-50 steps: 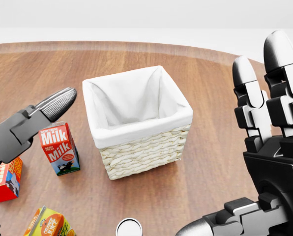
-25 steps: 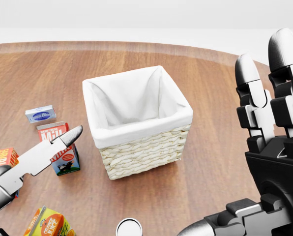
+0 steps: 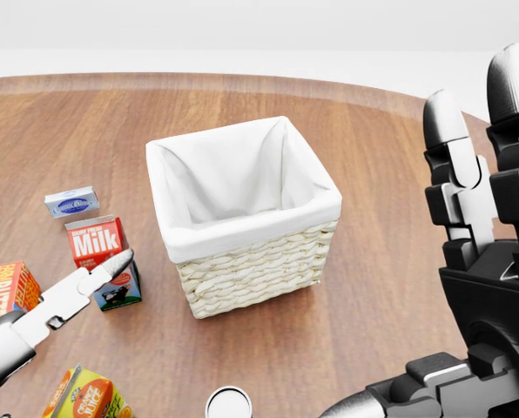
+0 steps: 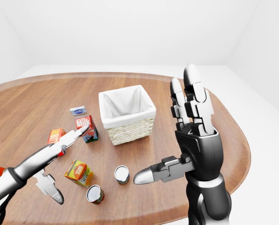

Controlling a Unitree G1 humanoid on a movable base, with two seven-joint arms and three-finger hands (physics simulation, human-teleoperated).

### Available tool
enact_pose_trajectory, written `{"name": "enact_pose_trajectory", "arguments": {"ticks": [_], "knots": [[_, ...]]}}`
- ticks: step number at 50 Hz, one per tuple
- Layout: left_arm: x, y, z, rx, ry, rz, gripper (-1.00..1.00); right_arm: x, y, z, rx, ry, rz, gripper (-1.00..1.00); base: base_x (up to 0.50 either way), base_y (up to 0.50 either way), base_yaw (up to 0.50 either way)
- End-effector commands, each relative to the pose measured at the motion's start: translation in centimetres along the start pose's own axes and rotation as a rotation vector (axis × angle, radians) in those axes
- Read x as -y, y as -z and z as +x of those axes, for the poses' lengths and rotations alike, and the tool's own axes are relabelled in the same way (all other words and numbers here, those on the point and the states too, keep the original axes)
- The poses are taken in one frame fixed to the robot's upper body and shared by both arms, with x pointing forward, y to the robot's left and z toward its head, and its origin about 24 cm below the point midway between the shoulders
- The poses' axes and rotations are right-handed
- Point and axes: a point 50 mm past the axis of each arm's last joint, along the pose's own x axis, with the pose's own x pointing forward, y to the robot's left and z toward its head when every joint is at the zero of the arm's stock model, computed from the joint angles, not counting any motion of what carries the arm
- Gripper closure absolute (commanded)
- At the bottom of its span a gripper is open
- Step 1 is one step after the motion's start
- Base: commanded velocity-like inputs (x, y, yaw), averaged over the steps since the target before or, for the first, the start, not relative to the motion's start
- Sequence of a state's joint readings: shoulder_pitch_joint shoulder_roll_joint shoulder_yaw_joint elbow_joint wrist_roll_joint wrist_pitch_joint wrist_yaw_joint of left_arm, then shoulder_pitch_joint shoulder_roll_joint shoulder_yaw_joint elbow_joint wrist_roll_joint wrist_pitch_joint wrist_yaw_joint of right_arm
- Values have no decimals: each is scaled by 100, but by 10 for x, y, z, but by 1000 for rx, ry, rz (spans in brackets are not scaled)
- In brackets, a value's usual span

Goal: Pick up the orange juice, and put it in the basket.

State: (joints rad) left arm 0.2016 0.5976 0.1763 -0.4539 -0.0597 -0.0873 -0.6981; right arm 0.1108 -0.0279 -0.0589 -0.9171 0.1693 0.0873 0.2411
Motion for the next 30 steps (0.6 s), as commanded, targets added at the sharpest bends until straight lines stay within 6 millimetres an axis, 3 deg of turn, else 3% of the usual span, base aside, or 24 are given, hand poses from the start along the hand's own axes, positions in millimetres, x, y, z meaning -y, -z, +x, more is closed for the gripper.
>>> {"name": "enact_pose_trajectory", "arguments": {"ticks": [1,14,27,30], "knots": [[6,19,3,-66,2,-49,-100,1,0,0,2,2,-1,-100,0,0,0],[2,28,14,-78,0,-60,-100,0,-4,0,22,2,16,-100,0,0,0],[11,41,17,-127,23,-94,-100,1,-4,0,25,12,18,-100,0,0,0],[10,36,16,-100,20,-96,-100,3,-4,1,28,18,18,-100,0,0,0]]}}
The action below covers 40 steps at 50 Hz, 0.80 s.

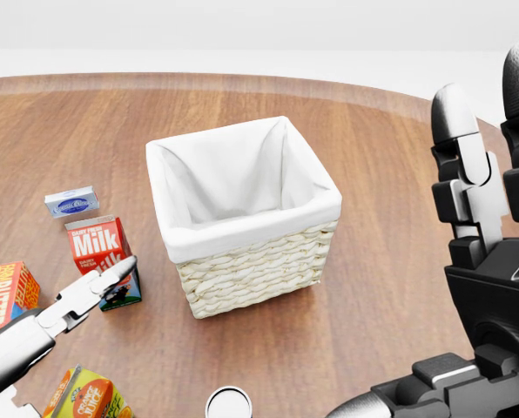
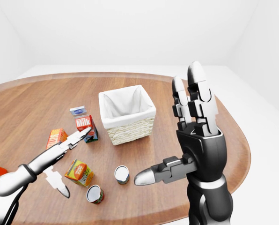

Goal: Pick up the orange juice, and put it in the basket.

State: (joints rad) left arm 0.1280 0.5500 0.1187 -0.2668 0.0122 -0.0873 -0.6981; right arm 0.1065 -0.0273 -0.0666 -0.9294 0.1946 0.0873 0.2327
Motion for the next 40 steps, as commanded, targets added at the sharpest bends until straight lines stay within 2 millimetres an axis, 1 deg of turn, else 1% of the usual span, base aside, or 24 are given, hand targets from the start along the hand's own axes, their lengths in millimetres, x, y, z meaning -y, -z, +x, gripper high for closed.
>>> {"name": "enact_pose_trajectory", "arguments": {"ticks": [1,4,8,10,13,15,19,24,30,34,38,40], "knots": [[3,3,2,-4,10,-21,-100,2,-1,1,7,10,1,-100,0,0,0],[3,11,-2,-43,10,-31,-100,1,2,0,-7,7,1,-100,0,0,0],[-1,9,-1,-32,1,-28,-100,1,2,0,-8,7,3,-100,0,0,0],[1,15,-1,-52,6,-39,-100,0,1,0,-1,6,1,-100,0,0,0],[3,17,0,-59,5,-46,-100,1,3,0,-12,7,1,-100,0,0,0],[8,23,0,-84,9,-66,-100,1,0,0,2,8,-1,-100,0,0,0],[9,29,-1,-109,17,-74,-100,0,-1,0,4,7,1,-100,0,0,0],[5,32,-2,-127,4,-70,-100,1,-1,0,5,7,1,-100,0,0,0],[6,35,-2,-146,13,-64,-100,0,-1,0,7,5,4,-100,0,0,0],[0,39,1,-162,1,-54,-100,0,-1,0,8,6,5,-100,0,0,0],[2,46,-1,-198,3,-62,-100,0,-2,0,11,5,7,-100,0,0,0],[-1,51,-3,-227,-1,-55,-100,0,-2,0,11,7,8,-100,0,0,0]]}}
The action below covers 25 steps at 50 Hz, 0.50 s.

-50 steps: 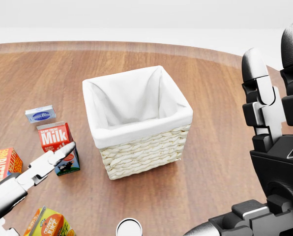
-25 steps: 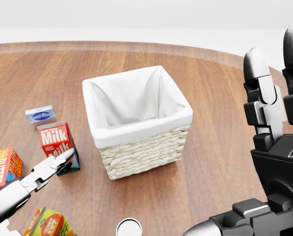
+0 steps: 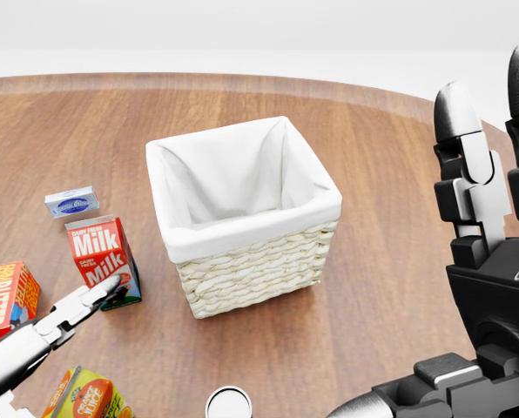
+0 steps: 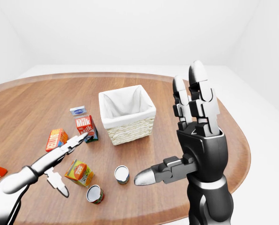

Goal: Pick up the orange juice, and put it in the basket.

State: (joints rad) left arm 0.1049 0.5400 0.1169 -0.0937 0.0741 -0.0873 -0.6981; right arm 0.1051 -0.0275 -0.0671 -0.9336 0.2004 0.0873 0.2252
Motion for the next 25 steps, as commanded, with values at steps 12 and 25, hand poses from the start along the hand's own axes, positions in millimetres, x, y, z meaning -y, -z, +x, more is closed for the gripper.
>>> {"name": "enact_pose_trajectory", "arguments": {"ticks": [12,25], "knots": [[-7,17,4,-107,-3,31,-100,-1,-1,0,2,-2,6,-100,0,0,0],[-7,35,8,-250,22,111,-100,-1,0,-1,-3,-3,6,-100,0,0,0]]}}
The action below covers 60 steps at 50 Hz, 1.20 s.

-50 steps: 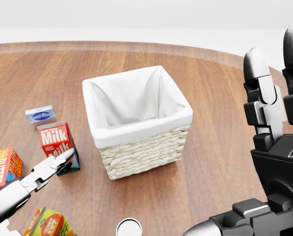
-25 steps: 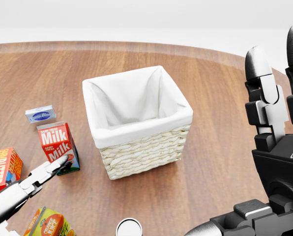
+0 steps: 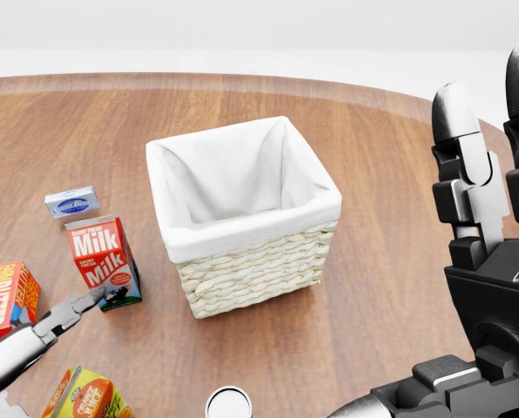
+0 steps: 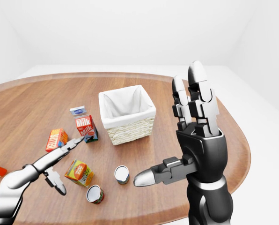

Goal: Pick up the orange juice, and put it in the basket.

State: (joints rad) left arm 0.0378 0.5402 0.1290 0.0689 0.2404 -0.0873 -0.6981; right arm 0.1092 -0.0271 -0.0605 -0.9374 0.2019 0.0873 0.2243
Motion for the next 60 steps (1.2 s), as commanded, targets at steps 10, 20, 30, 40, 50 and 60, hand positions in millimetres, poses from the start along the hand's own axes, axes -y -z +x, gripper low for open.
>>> {"name": "enact_pose_trajectory", "arguments": {"ticks": [10,20,30,40,50,60], "knots": [[6,14,7,-143,36,105,-100,1,-2,0,9,6,0,-100,0,0,0],[18,12,11,-151,86,147,-100,1,-1,0,6,10,0,-100,0,0,0],[31,6,12,-96,127,104,100,5,0,1,5,31,-1,-100,0,0,0],[32,13,11,-112,123,73,100,6,-3,2,24,44,6,-100,0,0,0],[23,2,11,-51,97,66,100,5,-3,2,23,42,13,-100,0,0,0],[17,7,14,-84,75,64,100,4,-2,1,16,37,16,-100,0,0,0]]}}
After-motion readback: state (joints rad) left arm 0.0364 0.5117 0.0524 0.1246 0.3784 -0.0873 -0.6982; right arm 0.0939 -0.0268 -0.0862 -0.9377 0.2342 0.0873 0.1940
